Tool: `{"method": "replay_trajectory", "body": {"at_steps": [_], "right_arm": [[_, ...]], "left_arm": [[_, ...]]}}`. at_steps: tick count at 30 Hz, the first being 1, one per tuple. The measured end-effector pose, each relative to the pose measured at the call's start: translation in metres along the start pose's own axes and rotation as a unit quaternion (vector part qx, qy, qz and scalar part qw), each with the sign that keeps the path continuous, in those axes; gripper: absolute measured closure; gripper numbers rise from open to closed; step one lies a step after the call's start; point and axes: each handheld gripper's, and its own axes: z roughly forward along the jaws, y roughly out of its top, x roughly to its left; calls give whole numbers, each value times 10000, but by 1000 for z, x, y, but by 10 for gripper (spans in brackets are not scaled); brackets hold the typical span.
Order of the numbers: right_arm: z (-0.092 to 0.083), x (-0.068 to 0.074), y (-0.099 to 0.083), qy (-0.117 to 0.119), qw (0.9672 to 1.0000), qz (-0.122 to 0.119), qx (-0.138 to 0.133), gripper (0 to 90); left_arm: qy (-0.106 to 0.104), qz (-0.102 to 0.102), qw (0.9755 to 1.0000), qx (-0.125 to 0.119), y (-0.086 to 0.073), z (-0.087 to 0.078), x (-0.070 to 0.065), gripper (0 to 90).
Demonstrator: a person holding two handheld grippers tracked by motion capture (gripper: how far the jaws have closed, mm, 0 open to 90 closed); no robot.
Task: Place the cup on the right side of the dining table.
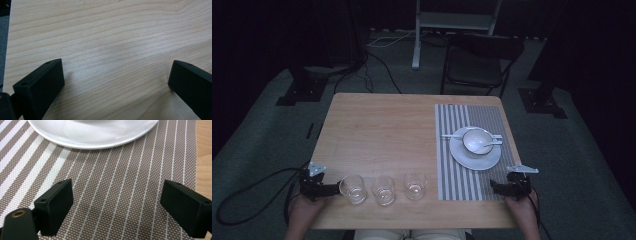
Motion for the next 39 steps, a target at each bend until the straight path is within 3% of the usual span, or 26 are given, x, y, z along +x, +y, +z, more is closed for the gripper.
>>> {"method": "replay_trajectory", "body": {"at_steps": [17, 27, 39], "right_arm": [[-17, 21, 19, 221, 9989, -303, -295, 111], [-30, 38, 35, 475, 9958, -403, -674, 114], [-39, 61, 54, 713, 9909, -726, -879, 114]], "left_arm": [[0, 0, 10000, 0, 0, 0, 0, 8], [0, 1, 10000, 1, 0, 0, 0, 8], [0, 4, 10000, 2, 0, 0, 0, 8]]}}
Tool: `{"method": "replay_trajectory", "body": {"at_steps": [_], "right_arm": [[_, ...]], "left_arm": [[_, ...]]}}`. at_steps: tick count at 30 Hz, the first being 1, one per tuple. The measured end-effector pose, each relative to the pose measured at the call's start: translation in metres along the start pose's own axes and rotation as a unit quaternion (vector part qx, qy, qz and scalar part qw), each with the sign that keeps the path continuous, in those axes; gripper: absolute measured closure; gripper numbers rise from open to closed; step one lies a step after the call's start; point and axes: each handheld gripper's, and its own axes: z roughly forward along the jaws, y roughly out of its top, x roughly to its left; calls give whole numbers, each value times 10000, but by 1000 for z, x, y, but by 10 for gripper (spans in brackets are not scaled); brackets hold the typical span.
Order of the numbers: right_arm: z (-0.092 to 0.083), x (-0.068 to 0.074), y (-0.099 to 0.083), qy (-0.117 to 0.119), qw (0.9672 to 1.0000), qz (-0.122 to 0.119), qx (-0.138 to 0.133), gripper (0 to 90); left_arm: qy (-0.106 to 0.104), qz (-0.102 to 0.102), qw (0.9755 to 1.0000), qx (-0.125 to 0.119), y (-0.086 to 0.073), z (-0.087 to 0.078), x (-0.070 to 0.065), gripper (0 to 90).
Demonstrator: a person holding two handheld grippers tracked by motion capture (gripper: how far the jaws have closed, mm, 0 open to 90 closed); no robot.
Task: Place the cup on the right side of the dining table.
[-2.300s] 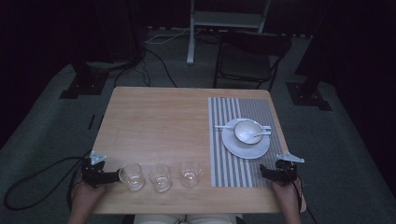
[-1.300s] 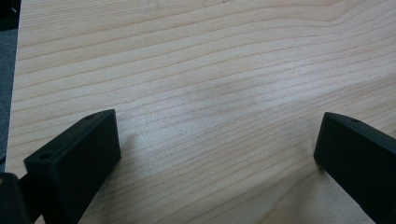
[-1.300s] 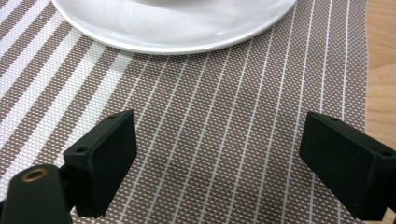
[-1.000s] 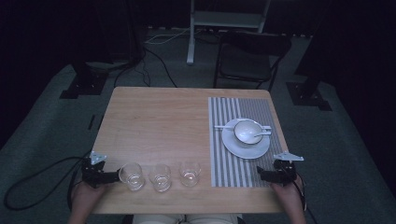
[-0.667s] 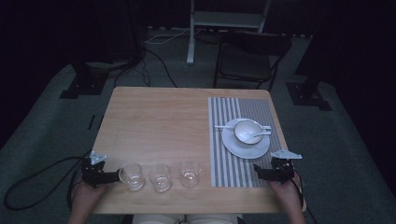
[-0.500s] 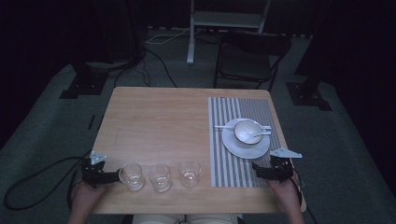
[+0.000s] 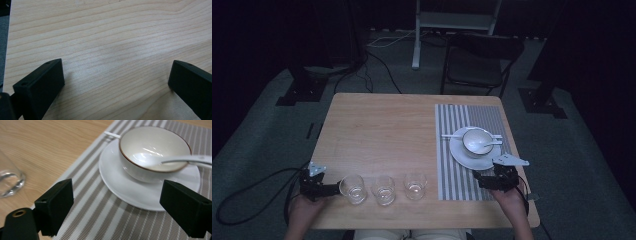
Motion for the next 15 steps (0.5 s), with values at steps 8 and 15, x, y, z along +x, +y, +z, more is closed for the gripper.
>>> {"method": "replay_trajectory", "body": {"at_steps": [8, 15], "right_arm": [[-2, 17, 20, 292, 9992, -195, -193, 114], [4, 37, 34, 528, 9973, -427, -296, 114]], "left_arm": [[1, 3, 10000, 4, 0, 0, 0, 8], [1, 5, 10000, 5, 0, 0, 0, 8]]}}
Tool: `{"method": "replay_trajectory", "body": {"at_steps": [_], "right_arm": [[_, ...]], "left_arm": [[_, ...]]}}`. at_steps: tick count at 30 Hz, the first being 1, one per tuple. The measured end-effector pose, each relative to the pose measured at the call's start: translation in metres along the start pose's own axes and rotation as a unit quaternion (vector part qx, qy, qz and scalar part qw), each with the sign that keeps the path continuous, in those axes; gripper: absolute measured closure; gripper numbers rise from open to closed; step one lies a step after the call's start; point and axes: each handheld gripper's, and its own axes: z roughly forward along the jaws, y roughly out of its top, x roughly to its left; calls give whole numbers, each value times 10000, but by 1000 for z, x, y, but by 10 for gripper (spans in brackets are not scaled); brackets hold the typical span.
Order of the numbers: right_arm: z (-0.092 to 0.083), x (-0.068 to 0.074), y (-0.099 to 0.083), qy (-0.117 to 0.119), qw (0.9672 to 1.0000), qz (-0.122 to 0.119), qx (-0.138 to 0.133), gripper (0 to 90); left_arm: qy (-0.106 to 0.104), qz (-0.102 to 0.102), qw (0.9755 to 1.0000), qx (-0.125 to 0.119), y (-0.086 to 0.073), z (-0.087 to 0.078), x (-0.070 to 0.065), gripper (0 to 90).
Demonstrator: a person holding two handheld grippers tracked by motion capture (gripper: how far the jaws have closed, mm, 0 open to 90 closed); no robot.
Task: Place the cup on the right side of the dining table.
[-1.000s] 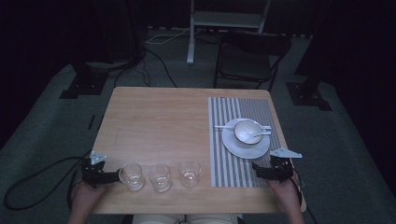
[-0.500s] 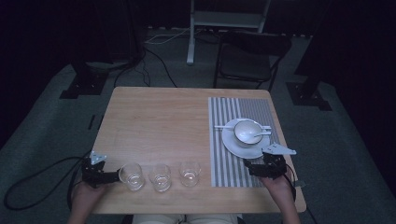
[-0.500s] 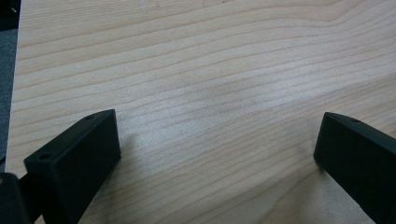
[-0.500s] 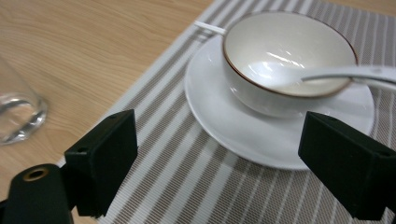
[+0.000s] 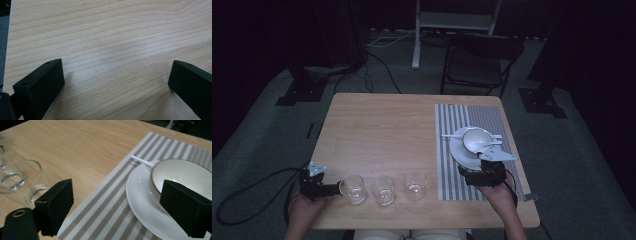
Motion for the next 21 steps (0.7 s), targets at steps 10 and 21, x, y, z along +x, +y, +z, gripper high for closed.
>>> {"method": "replay_trajectory", "body": {"at_steps": [10, 21], "right_arm": [[16, 26, 13, 533, 9982, -285, -14, 114], [34, 54, 22, 1041, 9928, -599, 46, 113]], "left_arm": [[-1, -3, 10000, -1, 0, 0, 0, 8], [-2, -2, 10000, -1, 0, 0, 0, 8]]}}
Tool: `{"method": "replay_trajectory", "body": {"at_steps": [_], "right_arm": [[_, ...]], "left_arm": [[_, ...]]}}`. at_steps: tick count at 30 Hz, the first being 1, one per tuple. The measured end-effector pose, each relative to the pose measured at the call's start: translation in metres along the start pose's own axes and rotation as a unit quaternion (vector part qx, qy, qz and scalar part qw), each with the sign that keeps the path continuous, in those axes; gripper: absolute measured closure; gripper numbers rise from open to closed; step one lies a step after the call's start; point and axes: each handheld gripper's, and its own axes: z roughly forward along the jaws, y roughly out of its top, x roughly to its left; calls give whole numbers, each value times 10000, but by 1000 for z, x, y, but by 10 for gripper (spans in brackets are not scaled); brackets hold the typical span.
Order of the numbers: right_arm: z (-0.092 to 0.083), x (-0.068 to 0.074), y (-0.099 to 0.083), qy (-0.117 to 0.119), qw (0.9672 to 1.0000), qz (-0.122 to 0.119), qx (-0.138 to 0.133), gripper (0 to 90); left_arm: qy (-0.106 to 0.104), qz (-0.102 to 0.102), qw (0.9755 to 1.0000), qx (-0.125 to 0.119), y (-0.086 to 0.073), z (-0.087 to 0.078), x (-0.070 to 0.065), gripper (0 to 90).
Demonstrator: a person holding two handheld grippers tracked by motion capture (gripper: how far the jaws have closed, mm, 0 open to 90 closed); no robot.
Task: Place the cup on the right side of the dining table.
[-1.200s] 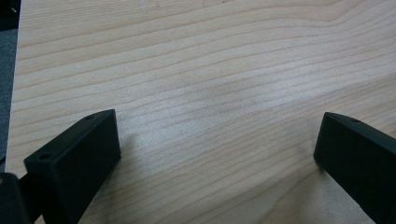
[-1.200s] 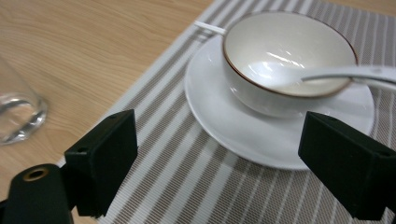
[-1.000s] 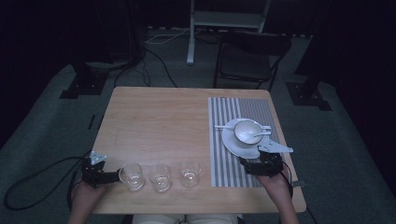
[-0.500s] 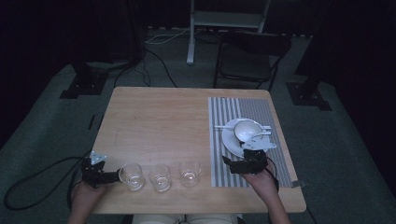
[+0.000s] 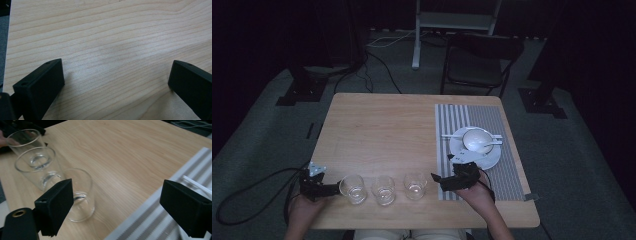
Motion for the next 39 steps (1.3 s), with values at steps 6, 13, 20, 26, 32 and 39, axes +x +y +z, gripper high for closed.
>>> {"method": "replay_trajectory", "body": {"at_steps": [6, 13, 20, 26, 32, 39], "right_arm": [[10, 7, 2, 241, 9997, -35, 51, 113], [25, 18, 0, 600, 9981, -67, 152, 113], [37, 29, -1, 833, 9960, -137, 276, 113], [48, 37, -4, 972, 9943, -184, 389, 113], [58, 42, -7, 887, 9944, -295, 498, 113], [68, 45, -10, 811, 9942, -331, 619, 113]], "left_arm": [[0, -1, 10000, 0, 0, 0, 0, 8], [1, 0, 10000, 0, 0, 0, 0, 8], [1, 1, 10000, 1, 0, 0, 0, 8], [1, 1, 10000, 1, 0, 0, 0, 8], [0, 1, 10000, -1, 0, 0, 0, 8], [1, 1, 10000, 1, 0, 0, 0, 8]]}}
